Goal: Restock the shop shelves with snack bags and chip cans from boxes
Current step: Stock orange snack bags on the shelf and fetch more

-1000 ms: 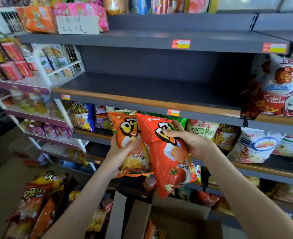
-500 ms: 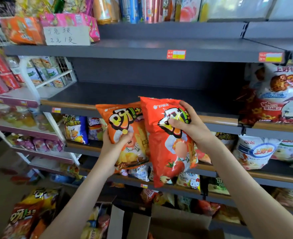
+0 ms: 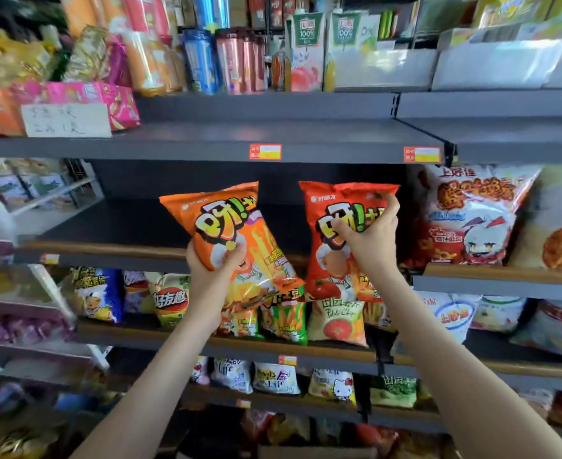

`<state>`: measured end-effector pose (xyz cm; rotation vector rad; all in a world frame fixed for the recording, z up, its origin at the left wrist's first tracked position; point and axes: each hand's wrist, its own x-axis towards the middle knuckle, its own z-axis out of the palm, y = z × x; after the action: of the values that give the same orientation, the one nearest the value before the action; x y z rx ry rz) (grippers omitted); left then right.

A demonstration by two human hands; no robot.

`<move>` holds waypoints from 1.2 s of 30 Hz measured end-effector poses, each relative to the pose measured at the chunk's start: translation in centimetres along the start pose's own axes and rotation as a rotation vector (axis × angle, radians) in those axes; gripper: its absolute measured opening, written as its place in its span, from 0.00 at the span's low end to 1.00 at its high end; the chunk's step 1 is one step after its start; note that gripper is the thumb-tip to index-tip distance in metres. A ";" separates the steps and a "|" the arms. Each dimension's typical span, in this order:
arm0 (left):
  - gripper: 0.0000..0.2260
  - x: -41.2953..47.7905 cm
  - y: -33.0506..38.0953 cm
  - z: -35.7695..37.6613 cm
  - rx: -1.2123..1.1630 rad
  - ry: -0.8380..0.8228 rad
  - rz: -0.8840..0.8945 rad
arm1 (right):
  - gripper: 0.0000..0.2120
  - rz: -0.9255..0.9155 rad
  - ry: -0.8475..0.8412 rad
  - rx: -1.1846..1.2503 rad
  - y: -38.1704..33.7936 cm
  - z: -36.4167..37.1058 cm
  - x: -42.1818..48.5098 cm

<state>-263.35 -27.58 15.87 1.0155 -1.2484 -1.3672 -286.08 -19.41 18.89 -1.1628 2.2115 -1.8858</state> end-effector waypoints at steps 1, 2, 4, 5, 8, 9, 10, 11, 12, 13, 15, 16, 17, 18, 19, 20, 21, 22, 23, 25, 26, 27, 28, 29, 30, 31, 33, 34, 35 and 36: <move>0.41 0.1 -0.3 0.6 0.009 -0.011 0.005 | 0.45 0.013 -0.006 -0.002 0.5 0.2 0.4; 0.42 0.2 -0.5 1.1 0.016 -0.022 0.004 | 0.45 0.027 -0.008 -0.008 0.8 0.3 0.9; 0.42 0.4 -1.0 2.0 0.033 -0.042 0.004 | 0.44 0.019 -0.010 -0.047 1.4 0.7 1.6; 0.42 0.5 -1.2 2.3 0.048 -0.051 0.012 | 0.43 -0.006 -0.016 -0.089 1.6 0.9 1.9; 0.41 0.8 -1.4 3.0 0.078 -0.051 0.011 | 0.39 -0.068 -0.049 -0.328 1.9 1.5 2.3; 0.41 1.0 -1.5 3.1 0.087 -0.047 0.005 | 0.39 -0.079 -0.061 -0.413 2.0 1.6 2.3; 0.40 1.1 -1.5 3.3 0.096 -0.045 -0.001 | 0.39 -0.097 -0.084 -0.483 2.0 1.7 2.2; 0.40 1.2 -1.6 3.5 0.107 -0.040 0.000 | 0.40 -0.119 -0.123 -0.538 2.0 1.7 2.0; 0.40 1.2 -1.6 3.7 0.118 -0.039 0.000 | 0.43 -0.136 -0.173 -0.575 2.1 1.7 1.9; 0.41 1.2 -1.6 3.8 0.126 -0.036 -0.001 | 0.47 -0.147 -0.227 -0.601 2.3 1.6 1.8; 0.41 1.4 -1.5 4.1 0.125 -0.035 -0.001 | 0.56 -0.173 -0.343 -0.645 2.7 1.0 2.3; 0.41 1.5 -1.5 4.1 0.126 -0.039 -0.006 | 0.58 -0.187 -0.406 -0.658 2.8 0.6 2.6; 0.41 1.6 -1.3 4.0 0.127 -0.046 -0.013 | 0.57 -0.202 -0.458 -0.657 2.9 0.2 3.1; 0.41 1.7 -1.2 4.0 0.127 -0.054 -0.021 | 0.54 -0.217 -0.488 -0.632 3.0 -0.1 3.4; 0.40 1.9 -1.1 3.9 0.125 -0.061 -0.031 | 0.52 -0.227 -0.493 -0.589 3.2 -0.3 3.8; 0.40 1.9 -0.8 3.8 0.118 -0.066 -0.044 | 0.51 -0.223 -0.484 -0.540 3.3 -0.3 4.1; 0.39 2.0 -0.5 3.7 0.106 -0.062 -0.060 | 0.52 -0.205 -0.469 -0.486 3.5 -0.2 4.6; 0.38 2.2 -0.2 3.5 0.091 -0.054 -0.076 | 0.53 -0.185 -0.447 -0.422 3.6 0.0 5.1; 0.36 2.4 0.1 3.4 0.074 -0.040 -0.095 | 0.53 -0.174 -0.414 -0.356 3.6 0.1 5.7; 0.32 2.9 0.8 3.0 0.049 -0.006 -0.119 | 0.52 -0.162 -0.336 -0.243 3.2 0.3 6.9; 0.29 3.2 1.2 2.8 0.043 0.008 -0.122 | 0.51 -0.155 -0.296 -0.203 2.9 0.4 7.6; 0.29 3.5 1.6 2.7 0.035 0.015 -0.121 | 0.50 -0.149 -0.258 -0.170 2.6 0.5 8.2; 0.29 3.9 1.8 2.5 0.027 0.020 -0.116 | 0.50 -0.149 -0.219 -0.144 2.3 0.7 8.7; 0.31 4.2 2.1 2.4 0.013 0.022 -0.112 | 0.48 -0.157 -0.179 -0.121 2.2 0.9 9.1; 0.32 4.5 2.3 2.3 -0.001 0.021 -0.102 | 0.48 -0.174 -0.139 -0.104 2.1 1.2 9.4; 0.33 4.9 2.5 2.3 -0.015 0.022 -0.089 | 0.48 -0.184 -0.105 -0.097 2.2 1.5 9.6; 0.34 5.7 2.8 2.5 -0.043 0.027 -0.058 | 0.49 -0.189 -0.043 -0.122 2.5 2.2 9.8; 0.35 6.2 2.9 2.6 -0.060 0.033 -0.045 | 0.49 -0.193 -0.015 -0.145 2.7 2.6 9.9; 0.35 6.8 3.0 2.8 -0.074 0.035 -0.035 | 0.49 -0.195 0.011 -0.172 2.9 3.0 10.0; 0.36 7.4 3.1 3.0 -0.083 0.027 -0.027 | 0.49 -0.197 0.032 -0.204 3.1 3.4 10.1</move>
<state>-267.15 -34.32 19.54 0.9932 -1.1523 -1.4104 -293.41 -27.65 19.76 -1.4403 2.4364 -1.7866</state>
